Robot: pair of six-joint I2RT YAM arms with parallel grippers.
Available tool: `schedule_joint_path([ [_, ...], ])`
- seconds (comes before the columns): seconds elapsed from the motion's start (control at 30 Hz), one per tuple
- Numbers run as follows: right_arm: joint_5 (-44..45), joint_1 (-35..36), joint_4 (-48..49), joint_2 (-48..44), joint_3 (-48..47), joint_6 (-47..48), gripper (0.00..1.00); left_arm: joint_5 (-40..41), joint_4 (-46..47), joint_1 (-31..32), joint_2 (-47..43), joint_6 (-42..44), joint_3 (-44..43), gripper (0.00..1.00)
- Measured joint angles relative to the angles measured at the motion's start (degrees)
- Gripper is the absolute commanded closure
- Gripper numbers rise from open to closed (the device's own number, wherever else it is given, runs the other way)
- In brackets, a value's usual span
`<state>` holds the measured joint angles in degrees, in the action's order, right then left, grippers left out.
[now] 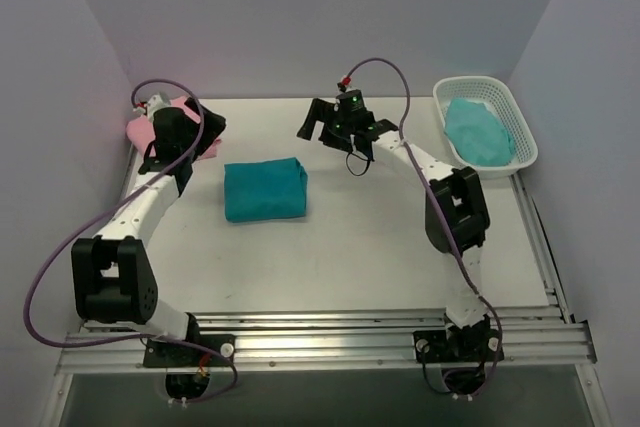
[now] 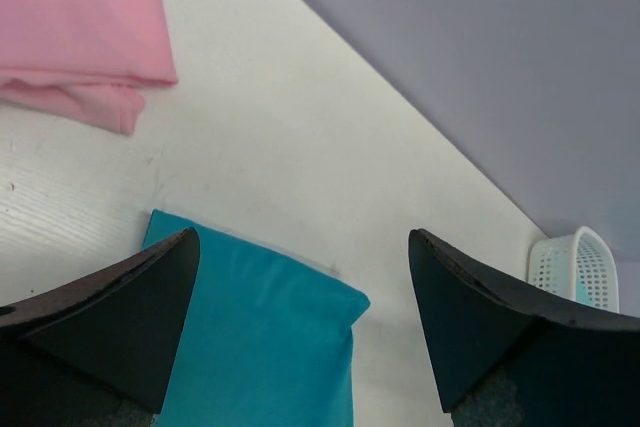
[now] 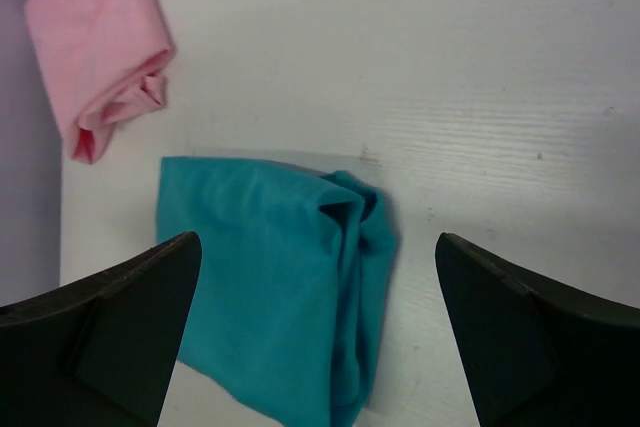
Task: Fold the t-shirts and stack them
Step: Fold the long partially folded tshirt into a neat square, then put the neatly folded tshirt into the corner of the board with the left arm
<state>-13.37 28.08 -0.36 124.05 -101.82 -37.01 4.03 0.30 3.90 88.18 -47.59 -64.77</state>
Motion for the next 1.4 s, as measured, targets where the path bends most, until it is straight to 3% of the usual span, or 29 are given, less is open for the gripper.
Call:
schedule_joint_path([
  [0.2, 5.5, 3.3, 4.9, -19.7, 15.3, 0.7, 0.00, -0.8, -2.2, 0.5, -11.1, 1.2, 3.4, 0.06],
  [0.33, 7.2, 4.7, 7.5, -29.5, 25.6, 0.6, 0.00, 0.7, -0.9, 4.8, -22.1, -2.5, 15.0, 0.06],
  [0.47, 8.8, 4.5, 8.2, -35.6, 35.7, 0.0, 0.00, 10.4, 3.8, 18.0, -30.8, -10.7, 33.8, 0.06],
  [0.57, 9.8, 4.2, 7.5, -40.2, 41.9, -0.2, 0.00, 19.3, 4.0, 31.7, -32.6, -14.8, 40.6, 0.06],
  [0.63, 10.7, 4.2, 6.2, -44.2, 44.9, -0.2, 0.00, 22.8, 13.6, 37.4, -31.8, -14.3, 43.1, 0.06],
  [0.7, 12.2, 4.1, 4.9, -48.2, 46.6, 0.0, 0.00, 22.1, 33.7, 39.3, -26.0, -11.5, 46.0, 0.06],
  [0.73, 12.9, 4.1, 4.5, -50.3, 46.9, 0.3, 0.00, 21.6, 42.8, 39.5, -22.1, -10.1, 46.9, 0.01],
  [0.77, 13.5, 3.9, 4.1, -52.2, 47.0, 0.5, 0.00, 21.0, 50.0, 39.2, -16.8, -9.1, 47.5, 0.06],
  [0.83, 14.6, 3.7, 4.0, -55.5, 47.0, 1.0, 0.00, 20.3, 59.1, 37.6, -6.8, -9.0, 47.8, 0.03],
  [0.9, 15.6, 3.3, 3.9, -58.2, 47.0, 1.5, 0.00, 21.5, 61.8, 36.7, -0.1, -10.4, 48.1, 0.06],
  [1.03, 17.7, 3.0, 3.3, -60.9, 48.4, 2.6, 0.00, 31.5, 57.0, 41.7, -2.0, -14.8, 46.6, 0.06],
  [1.2, 19.5, 3.0, 1.6, -61.3, 50.8, 3.8, 0.00, 47.6, 27.7, 52.7, -9.9, -30.3, 29.4, 0.06],
  [1.4, 20.4, 3.0, 1.4, -60.6, 51.5, 4.6, 0.00, 52.8, 7.4, 53.3, -8.6, -52.2, 24.3, 0.06],
])
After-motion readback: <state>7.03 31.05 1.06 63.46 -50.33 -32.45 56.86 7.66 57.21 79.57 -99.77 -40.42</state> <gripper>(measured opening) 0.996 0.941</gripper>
